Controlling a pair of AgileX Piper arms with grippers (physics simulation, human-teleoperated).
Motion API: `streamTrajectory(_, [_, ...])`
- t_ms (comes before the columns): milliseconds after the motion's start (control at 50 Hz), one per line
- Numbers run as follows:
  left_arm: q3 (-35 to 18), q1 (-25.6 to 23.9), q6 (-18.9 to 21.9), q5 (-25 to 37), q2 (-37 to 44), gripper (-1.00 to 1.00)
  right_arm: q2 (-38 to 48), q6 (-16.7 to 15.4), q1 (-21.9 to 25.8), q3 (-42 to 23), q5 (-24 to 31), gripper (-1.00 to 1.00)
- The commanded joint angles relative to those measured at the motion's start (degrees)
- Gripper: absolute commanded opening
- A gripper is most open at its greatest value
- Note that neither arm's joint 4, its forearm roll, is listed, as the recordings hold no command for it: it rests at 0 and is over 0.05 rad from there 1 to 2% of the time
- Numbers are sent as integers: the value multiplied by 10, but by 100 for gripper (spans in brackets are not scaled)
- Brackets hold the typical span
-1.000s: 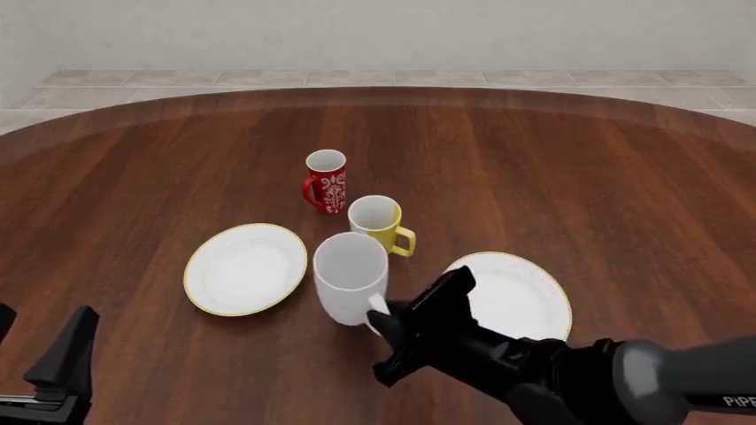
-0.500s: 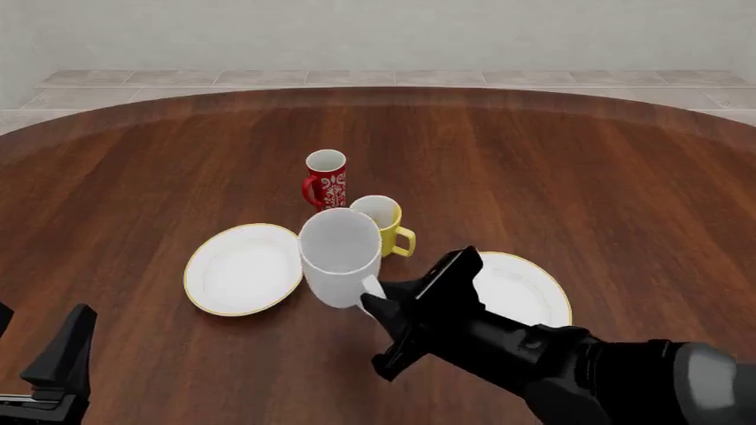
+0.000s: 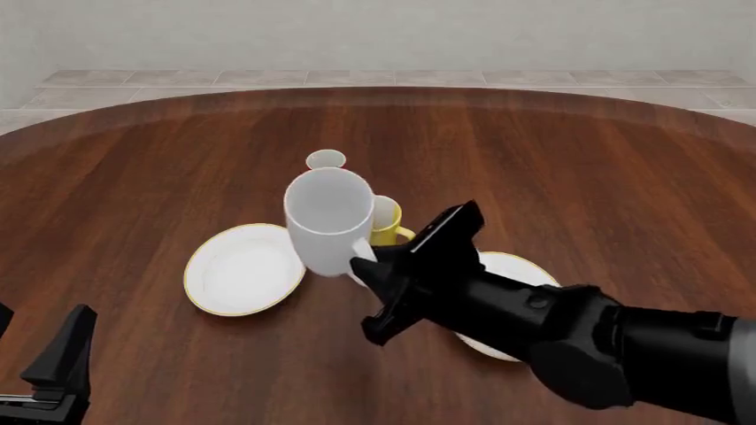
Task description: Put the white mug on the left plate.
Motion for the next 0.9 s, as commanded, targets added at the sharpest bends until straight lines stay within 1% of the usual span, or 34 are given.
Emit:
streamTrajectory(20, [1, 1, 0, 0, 0, 100, -6, 15, 4, -48, 50, -100])
streamTrajectory(80, [0, 0, 0, -1, 0, 100, -2, 18, 8, -67, 69, -100])
streamTrajectory(100, [0, 1, 1, -1, 0, 100, 11, 24, 6, -84, 88, -100])
streamTrajectory(120, [0, 1, 1, -1, 0, 100, 11, 24, 6, -84, 88, -100])
streamTrajectory(160, [-1, 1, 0, -1, 0, 100, 12, 15, 6, -92, 92, -100])
streamTrajectory(180, [-1, 1, 0, -1, 0, 100, 14, 16, 11, -99, 100, -100])
streamTrajectory(200, [-1, 2, 0, -2, 0, 100, 19, 26, 17, -106, 108, -100])
streamTrajectory(240, [-1, 2, 0, -2, 0, 100, 19, 19, 7, -112, 114, -100])
streamTrajectory(320, [-1, 1, 0, -2, 0, 100, 20, 22, 10, -124, 124, -100])
streamTrajectory(340, [-1, 2, 0, -2, 0, 100, 23, 31, 14, -129, 128, -100])
streamTrajectory(400, [-1, 2, -1, -2, 0, 100, 23, 24, 10, -130, 128, -100])
streamTrajectory(440, [-2, 1, 0, -2, 0, 100, 30, 36, 8, -139, 138, -100])
streamTrajectory(460, [-2, 1, 0, -2, 0, 100, 30, 36, 8, -140, 138, -100])
streamTrajectory(500, [-2, 1, -1, -2, 0, 100, 41, 35, 14, -154, 156, -100])
streamTrajectory(540, [-2, 1, -1, -2, 0, 100, 41, 35, 13, -156, 157, -100])
streamTrajectory(580, [-1, 1, -1, -2, 0, 100, 42, 25, 16, -160, 159, -100])
streamTrajectory(620, [-1, 1, -1, -2, 0, 100, 47, 35, 17, -169, 166, -100])
streamTrajectory(720, [-1, 1, -1, -1, 0, 100, 54, 36, 23, -184, 174, -100])
streamTrajectory(740, [-1, 1, -2, -2, 0, 100, 51, 13, 30, -187, 165, -100])
streamTrajectory(780, [-1, 1, -2, -2, 0, 100, 58, 17, 23, -193, 172, -100])
streamTrajectory(820, [0, 1, -2, -2, 0, 100, 72, 27, 24, -210, 179, -100])
streamTrajectory(840, [0, 1, -2, -2, 0, 100, 72, 27, 24, -210, 180, -100])
streamTrajectory(860, [0, 1, -2, -2, 0, 100, 79, 36, 24, -221, 185, -100])
streamTrajectory(900, [0, 2, -3, -2, 0, 100, 81, 34, 22, -224, 186, -100])
